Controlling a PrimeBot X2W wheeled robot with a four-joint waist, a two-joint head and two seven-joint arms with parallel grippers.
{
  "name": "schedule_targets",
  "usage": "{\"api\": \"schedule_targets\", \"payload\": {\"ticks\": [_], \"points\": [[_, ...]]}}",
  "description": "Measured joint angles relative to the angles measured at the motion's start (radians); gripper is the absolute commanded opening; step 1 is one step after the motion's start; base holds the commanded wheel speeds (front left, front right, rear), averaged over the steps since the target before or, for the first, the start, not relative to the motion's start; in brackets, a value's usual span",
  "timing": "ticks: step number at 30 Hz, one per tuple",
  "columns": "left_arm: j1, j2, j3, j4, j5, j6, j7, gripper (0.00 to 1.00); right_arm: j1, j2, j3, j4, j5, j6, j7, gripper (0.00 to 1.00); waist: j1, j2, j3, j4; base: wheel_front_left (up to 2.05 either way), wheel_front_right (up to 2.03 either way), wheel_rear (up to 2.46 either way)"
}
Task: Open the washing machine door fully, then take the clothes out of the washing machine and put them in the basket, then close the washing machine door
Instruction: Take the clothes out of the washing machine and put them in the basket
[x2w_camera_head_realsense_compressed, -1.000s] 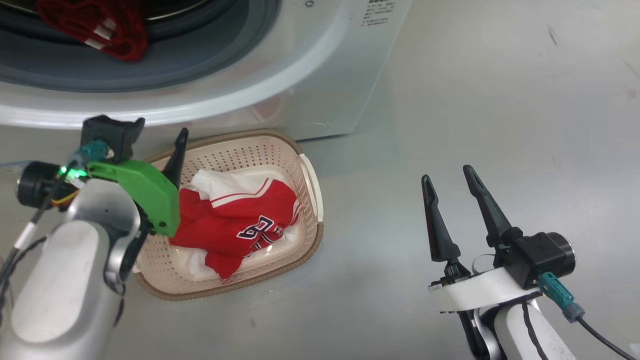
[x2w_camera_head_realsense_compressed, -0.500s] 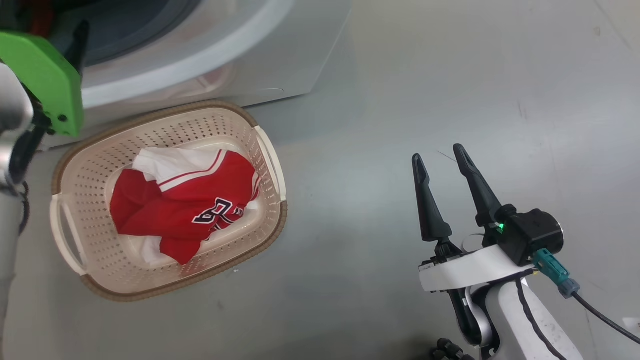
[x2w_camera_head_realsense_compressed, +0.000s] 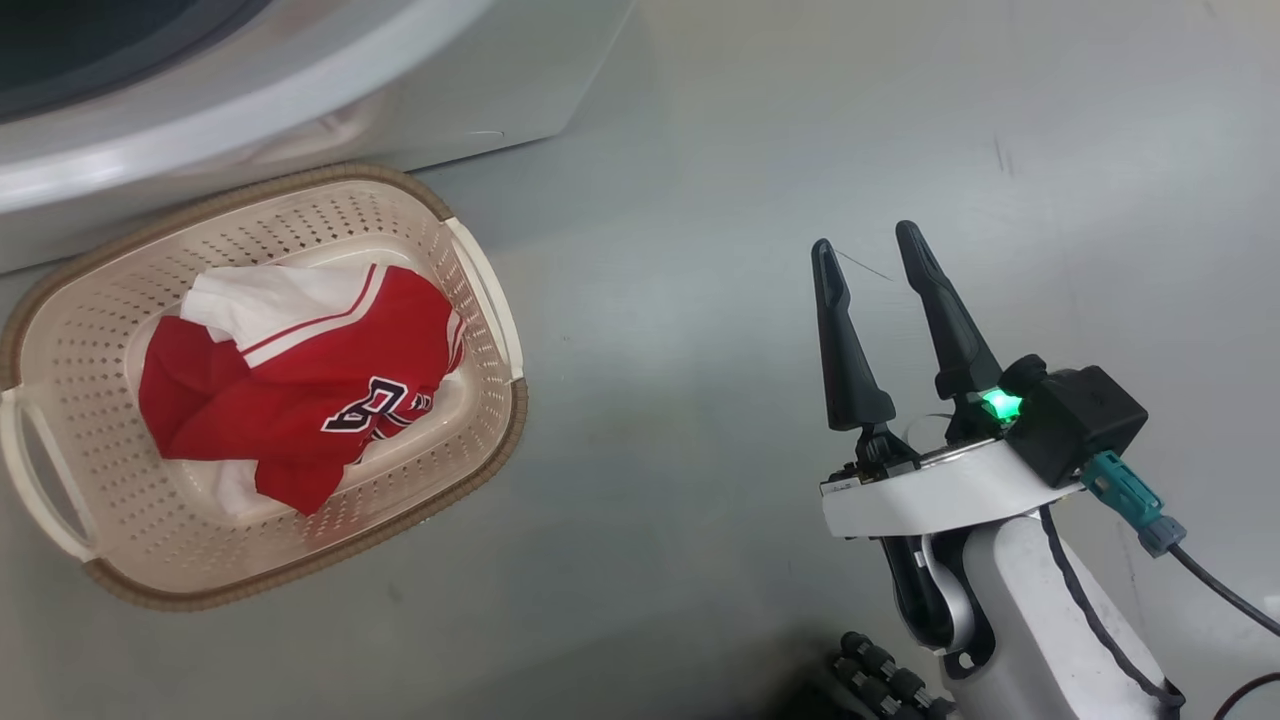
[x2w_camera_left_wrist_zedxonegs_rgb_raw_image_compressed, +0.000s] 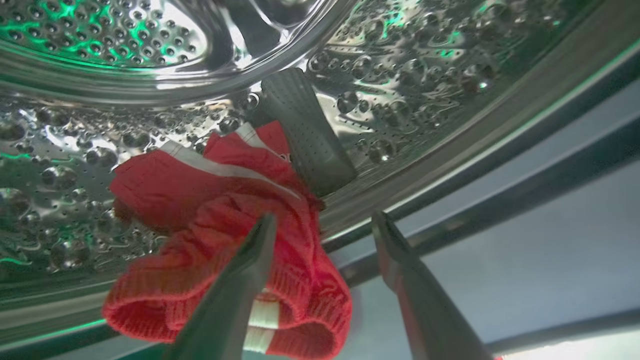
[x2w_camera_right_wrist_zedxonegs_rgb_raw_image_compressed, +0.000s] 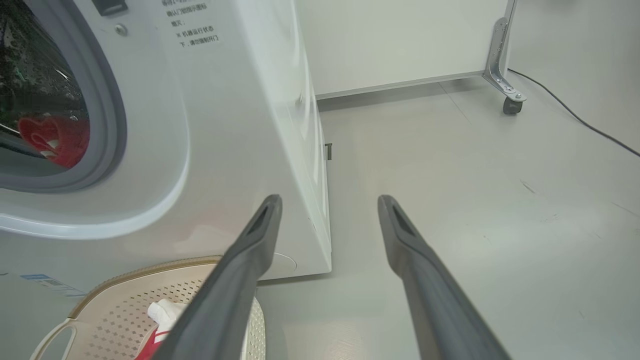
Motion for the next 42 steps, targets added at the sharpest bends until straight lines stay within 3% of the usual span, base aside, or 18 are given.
{"api": "schedule_targets", "payload": {"ticks": [13,25,26,27,29,42], "points": [[-0.093,0.093,0.03,0.104,0.02,0.0,0.095,1.0,-0.047,0.001,0.037,-0.009,0.051,-0.008,0.0,1.0,0.0,0.0,0.059,-0.045,0.0,0.0,0.0],[-0.127,0.109,0.036,0.177,0.048,0.012,0.149,1.0,-0.053,0.0,0.037,-0.008,0.057,-0.017,0.0,1.0,0.0,-0.0001,0.07,-0.061,0.0,0.0,0.0],[-0.133,0.11,0.032,0.181,0.048,0.012,0.158,0.97,-0.054,0.001,0.037,-0.008,0.057,-0.017,0.0,1.0,-0.0001,0.0,0.071,-0.061,0.0,0.0,0.0],[-0.138,0.111,0.029,0.184,0.049,0.012,0.166,0.5,-0.054,0.001,0.037,-0.008,0.057,-0.017,0.0,1.0,-0.0001,0.0,0.071,-0.061,0.0,0.0,0.0],[-0.144,0.112,0.021,0.185,0.051,0.012,0.176,0.0,-0.058,0.001,0.037,-0.008,0.057,-0.017,0.0,1.0,-0.0001,0.0,0.072,-0.06,0.0,0.0,0.0],[-0.159,0.087,-0.024,0.179,0.077,0.006,0.129,0.0,-0.074,0.0,0.006,-0.008,0.055,-0.019,0.0,1.0,-0.0001,-0.0001,0.066,-0.031,0.0,0.0,0.0]]}}
